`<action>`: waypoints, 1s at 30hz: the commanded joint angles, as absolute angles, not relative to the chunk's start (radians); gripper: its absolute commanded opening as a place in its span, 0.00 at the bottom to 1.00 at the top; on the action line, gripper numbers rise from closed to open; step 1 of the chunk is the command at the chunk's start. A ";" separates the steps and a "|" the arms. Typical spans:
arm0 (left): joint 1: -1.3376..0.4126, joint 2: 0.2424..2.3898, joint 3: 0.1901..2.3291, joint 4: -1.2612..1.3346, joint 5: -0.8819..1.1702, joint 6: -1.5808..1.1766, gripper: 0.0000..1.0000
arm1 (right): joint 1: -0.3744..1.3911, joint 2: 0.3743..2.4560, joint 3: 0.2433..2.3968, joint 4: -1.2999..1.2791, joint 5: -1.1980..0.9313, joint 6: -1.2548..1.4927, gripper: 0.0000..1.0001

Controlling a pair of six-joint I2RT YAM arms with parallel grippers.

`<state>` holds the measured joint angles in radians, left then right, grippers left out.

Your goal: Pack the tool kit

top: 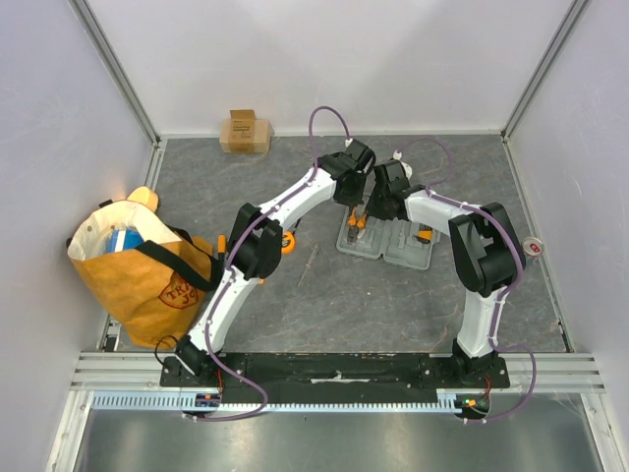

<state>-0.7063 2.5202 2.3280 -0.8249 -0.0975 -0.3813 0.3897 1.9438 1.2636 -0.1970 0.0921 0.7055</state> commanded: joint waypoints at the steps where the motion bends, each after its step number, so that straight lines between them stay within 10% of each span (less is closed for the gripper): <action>1: -0.729 2.531 2.238 -0.994 0.147 -0.440 0.02 | 0.397 1.921 1.272 -0.242 0.083 0.707 0.22; 12: -0.632 2.163 2.102 -0.776 0.063 -0.525 0.24 | 0.406 1.812 1.446 -0.380 0.175 0.577 0.40; 30: -0.439 1.813 1.563 -0.611 -0.012 -0.603 0.31 | 0.514 1.994 1.514 -0.459 0.179 0.465 0.24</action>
<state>-0.4694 1.8881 1.6218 -0.6571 -0.0002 -0.5644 0.5140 1.9636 1.4807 -0.4271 0.1566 0.4858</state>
